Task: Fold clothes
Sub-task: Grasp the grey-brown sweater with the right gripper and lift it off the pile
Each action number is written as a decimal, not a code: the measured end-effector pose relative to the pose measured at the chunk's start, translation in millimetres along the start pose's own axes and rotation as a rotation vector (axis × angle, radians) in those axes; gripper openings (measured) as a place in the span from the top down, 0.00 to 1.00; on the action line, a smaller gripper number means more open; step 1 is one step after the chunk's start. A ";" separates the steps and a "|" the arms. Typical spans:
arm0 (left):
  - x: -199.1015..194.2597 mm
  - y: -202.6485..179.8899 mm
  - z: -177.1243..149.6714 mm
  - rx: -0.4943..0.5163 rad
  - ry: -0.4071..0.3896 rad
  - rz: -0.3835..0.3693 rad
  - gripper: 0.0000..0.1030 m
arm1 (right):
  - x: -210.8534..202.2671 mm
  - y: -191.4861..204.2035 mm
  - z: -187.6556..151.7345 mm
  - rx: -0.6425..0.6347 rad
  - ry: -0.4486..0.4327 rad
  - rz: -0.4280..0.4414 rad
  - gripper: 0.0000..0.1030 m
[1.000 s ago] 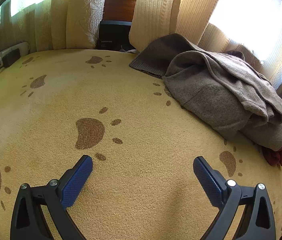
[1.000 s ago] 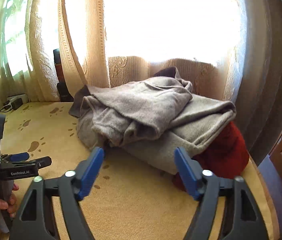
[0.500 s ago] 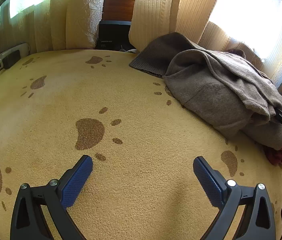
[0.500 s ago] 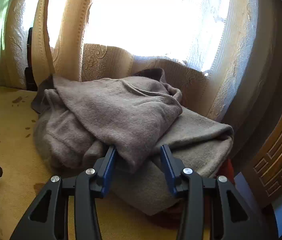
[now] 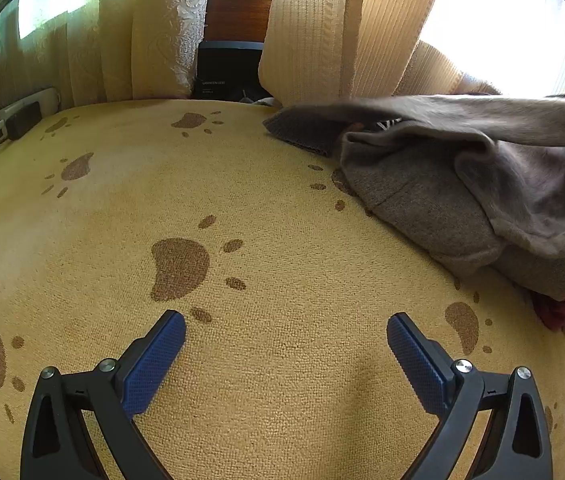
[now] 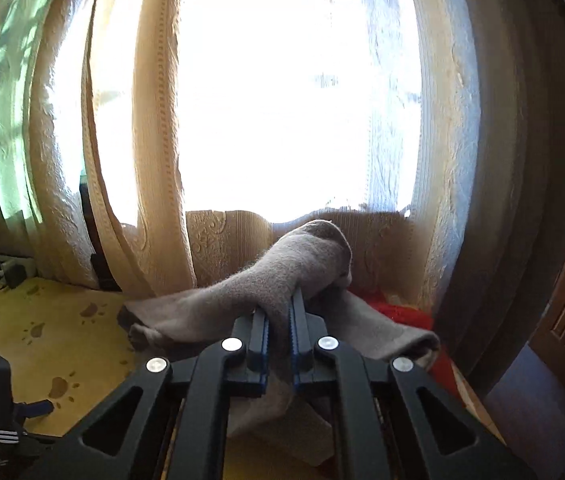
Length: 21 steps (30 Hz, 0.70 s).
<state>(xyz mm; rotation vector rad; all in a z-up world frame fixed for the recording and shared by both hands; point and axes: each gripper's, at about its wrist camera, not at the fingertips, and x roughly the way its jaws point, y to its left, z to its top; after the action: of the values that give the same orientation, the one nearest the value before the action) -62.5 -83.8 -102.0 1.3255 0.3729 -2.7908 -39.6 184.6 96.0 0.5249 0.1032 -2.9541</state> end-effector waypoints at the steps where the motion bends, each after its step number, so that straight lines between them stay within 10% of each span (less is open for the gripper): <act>1: -0.2 0.4 0.0 -0.002 -0.001 -0.003 0.01 | -15.4 2.7 11.1 -0.004 -0.038 0.004 0.91; 11: -6.6 9.7 -1.3 -0.049 -0.031 -0.045 0.01 | -145.6 29.6 74.2 -0.090 -0.355 -0.058 0.91; 21: -98.4 3.8 22.7 0.075 -0.317 -0.095 0.01 | -251.8 48.6 100.5 -0.146 -0.586 -0.123 0.91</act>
<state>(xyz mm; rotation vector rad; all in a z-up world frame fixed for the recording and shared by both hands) -16.5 -100.1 -13.4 0.8728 0.3264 -3.0519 167.7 158.9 275.5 -0.3818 0.2888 -3.0450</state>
